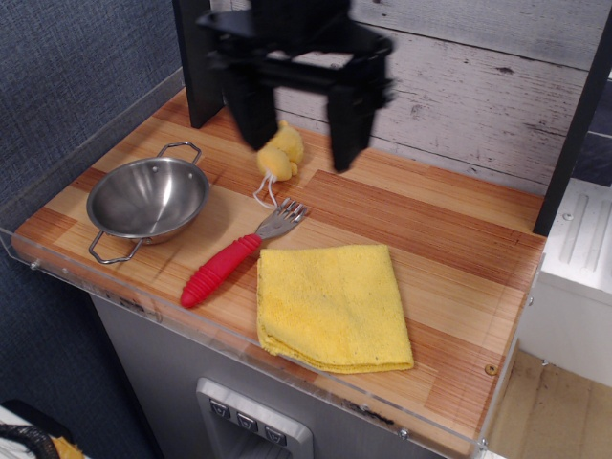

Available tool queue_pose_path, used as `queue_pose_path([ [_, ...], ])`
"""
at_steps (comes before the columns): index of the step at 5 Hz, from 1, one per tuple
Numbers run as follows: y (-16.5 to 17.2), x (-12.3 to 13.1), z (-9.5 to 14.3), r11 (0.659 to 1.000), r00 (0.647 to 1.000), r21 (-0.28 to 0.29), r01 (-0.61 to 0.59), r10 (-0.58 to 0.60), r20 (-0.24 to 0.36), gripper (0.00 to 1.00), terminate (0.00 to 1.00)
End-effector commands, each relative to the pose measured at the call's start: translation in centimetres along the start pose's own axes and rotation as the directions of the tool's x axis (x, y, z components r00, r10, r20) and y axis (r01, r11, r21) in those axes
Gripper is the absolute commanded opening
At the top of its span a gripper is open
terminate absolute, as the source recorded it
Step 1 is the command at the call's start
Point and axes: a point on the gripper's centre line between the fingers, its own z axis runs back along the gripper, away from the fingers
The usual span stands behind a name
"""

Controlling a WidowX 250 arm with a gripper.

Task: Slide the yellow rag into the corner away from the silver pan.

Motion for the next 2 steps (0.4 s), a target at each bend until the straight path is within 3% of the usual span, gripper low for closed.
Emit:
queue_pose_path([
  [1, 1.5, -2.8, -1.8, 0.999, 1.000, 0.026, 0.026, -0.026, 0.010, 1.00, 0.00],
  [2, 2.0, -2.5, -4.7, 0.999, 0.998, -0.010, 0.043, -0.043, 0.045, 1.00, 0.00],
])
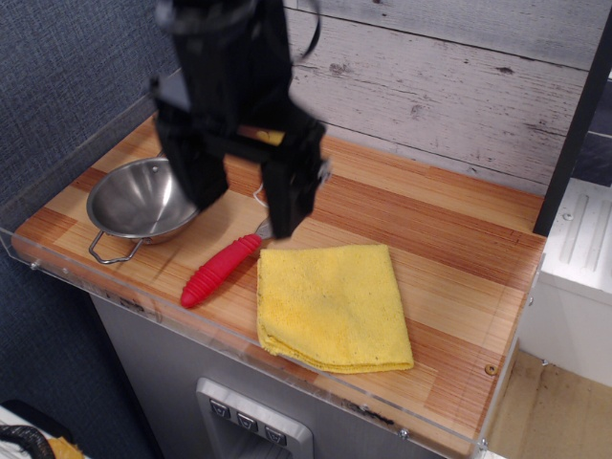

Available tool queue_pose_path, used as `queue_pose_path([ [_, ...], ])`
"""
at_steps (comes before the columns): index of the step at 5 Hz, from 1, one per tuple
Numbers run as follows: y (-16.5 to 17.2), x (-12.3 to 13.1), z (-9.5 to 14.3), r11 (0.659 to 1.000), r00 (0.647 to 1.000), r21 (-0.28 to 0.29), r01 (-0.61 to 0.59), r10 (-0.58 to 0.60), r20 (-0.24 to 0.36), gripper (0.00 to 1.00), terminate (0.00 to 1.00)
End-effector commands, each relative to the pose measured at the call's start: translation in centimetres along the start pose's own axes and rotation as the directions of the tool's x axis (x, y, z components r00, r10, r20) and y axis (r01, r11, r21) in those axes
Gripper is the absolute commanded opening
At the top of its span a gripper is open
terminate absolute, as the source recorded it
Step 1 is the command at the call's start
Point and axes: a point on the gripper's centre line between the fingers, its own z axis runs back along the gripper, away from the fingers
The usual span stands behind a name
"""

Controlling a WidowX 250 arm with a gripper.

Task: Slide the yellow rag into the corner away from the silver pan.

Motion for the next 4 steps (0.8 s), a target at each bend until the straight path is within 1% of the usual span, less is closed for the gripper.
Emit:
queue_pose_path([
  [1, 1.1, 1.7, -4.8, 0.999, 0.998, -0.007, 0.033, -0.032, 0.047, 1.00, 0.00],
  [3, 0.7, 2.8, -7.3, 0.999, 0.997, 0.013, 0.047, -0.047, 0.056, 1.00, 0.00],
  [4, -0.2, 2.9, -8.1, 0.997, 0.996, 0.024, 0.067, -0.069, 0.053, 1.00, 0.00],
])
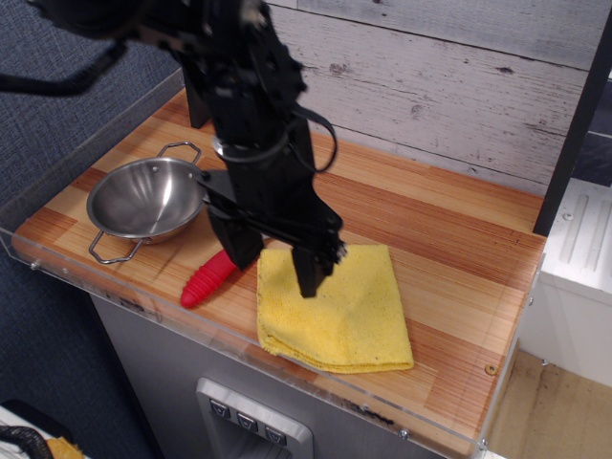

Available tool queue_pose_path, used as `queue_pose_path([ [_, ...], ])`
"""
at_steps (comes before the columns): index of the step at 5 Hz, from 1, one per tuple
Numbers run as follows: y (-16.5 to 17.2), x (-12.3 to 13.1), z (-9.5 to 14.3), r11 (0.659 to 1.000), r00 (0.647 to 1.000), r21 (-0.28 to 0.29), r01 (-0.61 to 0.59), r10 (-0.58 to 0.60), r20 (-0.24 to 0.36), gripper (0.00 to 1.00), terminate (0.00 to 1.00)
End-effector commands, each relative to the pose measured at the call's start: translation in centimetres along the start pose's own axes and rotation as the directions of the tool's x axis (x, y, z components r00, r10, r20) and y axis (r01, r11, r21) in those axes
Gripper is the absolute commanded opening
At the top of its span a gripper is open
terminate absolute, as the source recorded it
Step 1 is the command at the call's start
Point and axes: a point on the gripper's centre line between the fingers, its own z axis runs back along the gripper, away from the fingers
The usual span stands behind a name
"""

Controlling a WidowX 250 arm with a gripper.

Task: Slide the yellow rag into the corner away from the silver pan.

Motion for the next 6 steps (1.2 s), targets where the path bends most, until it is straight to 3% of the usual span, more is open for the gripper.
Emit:
queue_pose_path([
  [1, -1.9, 0.3, -1.1, 0.998, 0.998, 0.021, 0.056, -0.056, 0.011, 1.00, 0.00],
  [3, -2.3, 0.9, -2.9, 0.997, 0.998, 0.043, 0.063, -0.063, 0.000, 1.00, 0.00],
  [6, -0.2, 2.4, -4.8, 0.997, 0.999, 0.071, 0.026, -0.024, -0.032, 1.00, 0.00],
])
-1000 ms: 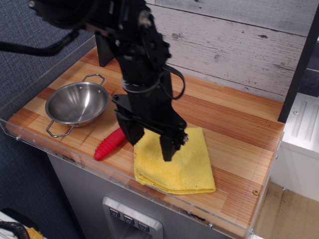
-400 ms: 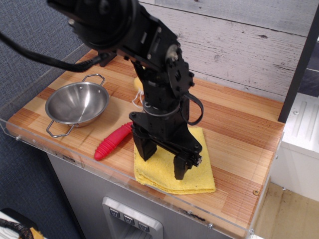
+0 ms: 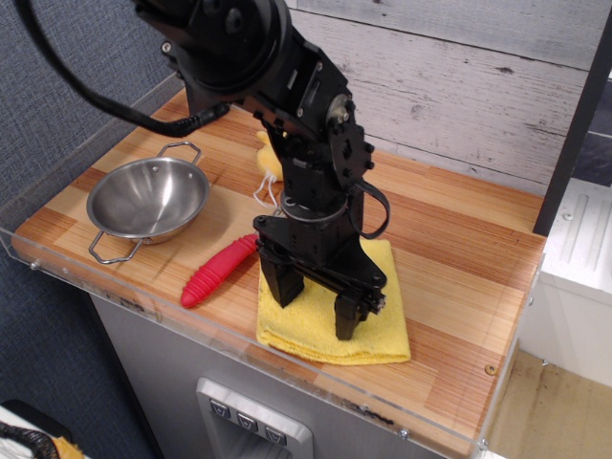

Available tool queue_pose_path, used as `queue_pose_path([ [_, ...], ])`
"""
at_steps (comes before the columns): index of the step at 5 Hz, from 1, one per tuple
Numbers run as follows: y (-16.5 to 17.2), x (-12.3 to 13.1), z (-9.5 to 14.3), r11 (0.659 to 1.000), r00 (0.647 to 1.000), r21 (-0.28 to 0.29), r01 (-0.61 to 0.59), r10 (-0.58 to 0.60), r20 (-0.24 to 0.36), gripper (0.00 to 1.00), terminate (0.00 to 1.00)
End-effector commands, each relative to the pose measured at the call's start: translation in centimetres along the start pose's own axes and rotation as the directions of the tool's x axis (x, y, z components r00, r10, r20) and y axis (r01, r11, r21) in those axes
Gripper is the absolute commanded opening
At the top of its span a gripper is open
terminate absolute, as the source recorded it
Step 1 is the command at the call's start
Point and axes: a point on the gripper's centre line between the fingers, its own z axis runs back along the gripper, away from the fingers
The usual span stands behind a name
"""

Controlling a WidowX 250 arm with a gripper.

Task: Slide the yellow rag into the corner away from the silver pan.

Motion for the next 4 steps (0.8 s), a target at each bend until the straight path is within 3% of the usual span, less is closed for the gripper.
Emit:
queue_pose_path([
  [1, 1.4, 1.9, 0.1, 1.000, 0.999, 0.011, -0.026, 0.025, 0.025, 1.00, 0.00],
  [4, -0.1, 6.3, -0.7, 1.000, 0.999, -0.016, -0.007, 0.007, 0.046, 1.00, 0.00],
])
